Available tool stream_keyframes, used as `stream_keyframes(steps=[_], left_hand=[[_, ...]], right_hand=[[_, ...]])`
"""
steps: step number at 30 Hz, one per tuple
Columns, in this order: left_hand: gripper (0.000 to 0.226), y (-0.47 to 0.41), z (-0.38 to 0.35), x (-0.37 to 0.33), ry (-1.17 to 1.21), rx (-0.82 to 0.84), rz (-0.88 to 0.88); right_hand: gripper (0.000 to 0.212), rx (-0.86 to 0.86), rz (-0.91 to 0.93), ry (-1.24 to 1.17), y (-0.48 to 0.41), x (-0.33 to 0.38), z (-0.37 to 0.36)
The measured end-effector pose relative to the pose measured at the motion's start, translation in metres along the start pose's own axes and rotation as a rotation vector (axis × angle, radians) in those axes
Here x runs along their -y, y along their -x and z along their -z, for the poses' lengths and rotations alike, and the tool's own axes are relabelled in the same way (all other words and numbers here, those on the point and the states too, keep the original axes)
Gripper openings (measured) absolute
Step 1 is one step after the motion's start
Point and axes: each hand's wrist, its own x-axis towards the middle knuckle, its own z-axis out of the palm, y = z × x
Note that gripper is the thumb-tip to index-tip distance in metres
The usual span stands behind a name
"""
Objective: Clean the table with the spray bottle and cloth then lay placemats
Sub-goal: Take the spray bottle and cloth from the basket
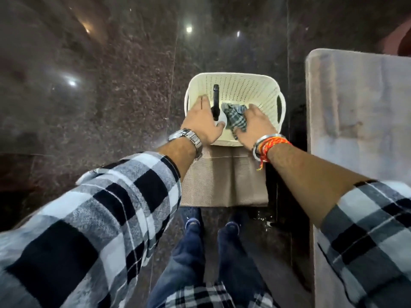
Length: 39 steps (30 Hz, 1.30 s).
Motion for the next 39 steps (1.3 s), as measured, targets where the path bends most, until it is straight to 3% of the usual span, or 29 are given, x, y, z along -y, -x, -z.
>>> stream_keyframes(steps=[5, 10, 14, 17, 21, 25, 30, 34, 39], left_hand=[[0.103, -0.039, -0.021, 0.007, 0.025, 0.032, 0.087], [0.076, -0.057, -0.04, 0.011, 0.249, -0.071, 0.116], [0.07, -0.064, -0.047, 0.018, 0.361, -0.138, 0.084], [0.061, -0.066, -0.052, 0.019, 0.408, -0.181, 0.024], [0.048, -0.059, -0.049, 0.008, 0.468, -0.249, 0.023], [0.024, -0.041, -0.029, -0.023, 0.514, -0.384, -0.072], [0.019, -0.019, 0.009, -0.093, 0.51, -0.324, -0.177], [0.021, 0.004, 0.01, -0.159, 0.528, -0.243, -0.179], [0.027, 0.037, -0.009, -0.223, 0.485, -0.128, -0.132]], right_hand=[[0.067, 0.22, -0.013, 0.143, -0.067, -0.01, -0.023], [0.05, 0.362, 0.014, 0.199, -0.098, -0.014, -0.037], [0.055, 0.499, 0.03, 0.318, -0.1, -0.014, -0.043], [0.059, 0.494, 0.05, 0.33, -0.1, -0.013, -0.053], [0.056, 0.318, -0.028, 0.157, -0.091, -0.013, -0.055], [0.022, -0.149, -0.172, -0.117, -0.069, -0.022, -0.011], [0.008, -0.57, -0.284, -0.329, -0.018, -0.031, 0.063], [0.008, -0.719, -0.32, -0.372, 0.032, -0.063, 0.112], [0.017, -0.781, -0.459, -0.386, 0.089, -0.125, 0.143]])
